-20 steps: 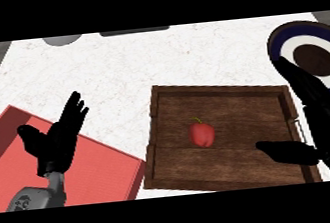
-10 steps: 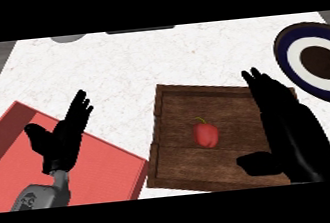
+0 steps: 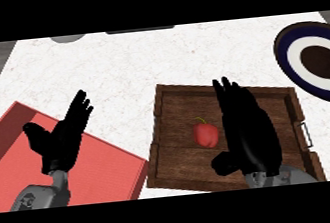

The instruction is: Pick the bell pepper from the tray and place it in the plate

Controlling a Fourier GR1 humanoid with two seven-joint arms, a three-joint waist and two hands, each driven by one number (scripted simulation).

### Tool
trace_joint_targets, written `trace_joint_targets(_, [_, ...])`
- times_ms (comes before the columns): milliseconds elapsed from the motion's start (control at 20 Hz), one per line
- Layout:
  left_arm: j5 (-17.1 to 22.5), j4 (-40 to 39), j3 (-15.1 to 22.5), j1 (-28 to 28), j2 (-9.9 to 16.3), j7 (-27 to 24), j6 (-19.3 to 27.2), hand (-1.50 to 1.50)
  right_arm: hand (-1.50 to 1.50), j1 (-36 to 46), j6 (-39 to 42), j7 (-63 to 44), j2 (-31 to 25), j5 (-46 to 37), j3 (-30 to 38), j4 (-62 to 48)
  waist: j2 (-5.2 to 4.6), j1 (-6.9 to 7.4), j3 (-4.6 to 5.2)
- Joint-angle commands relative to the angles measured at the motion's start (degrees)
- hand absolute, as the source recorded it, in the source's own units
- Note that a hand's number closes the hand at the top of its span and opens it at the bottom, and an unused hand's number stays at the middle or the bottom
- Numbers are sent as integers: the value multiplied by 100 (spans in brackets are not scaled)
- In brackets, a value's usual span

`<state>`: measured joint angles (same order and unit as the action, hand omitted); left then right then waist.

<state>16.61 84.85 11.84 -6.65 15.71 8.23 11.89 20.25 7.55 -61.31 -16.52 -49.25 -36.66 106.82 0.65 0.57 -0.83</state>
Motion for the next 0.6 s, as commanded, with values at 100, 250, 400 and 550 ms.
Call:
trace_joint_targets(100, [-38,-153,236,638,-147,281,30,0,-150,87,327,-482,544,-28,38,-335,-59,-1,85])
trace_joint_targets(250, [-124,-245,254,630,-228,251,94,0,-150,-6,141,-683,979,-481,-317,-538,-56,-21,87])
trace_joint_targets(400, [-105,-350,241,569,-254,269,3,0,-150,226,207,-700,1169,-752,-241,-877,-66,-24,90])
trace_joint_targets(550, [-75,-318,225,621,-202,197,-159,0,-150,338,490,-698,1136,-847,-37,-1115,-70,-14,91])
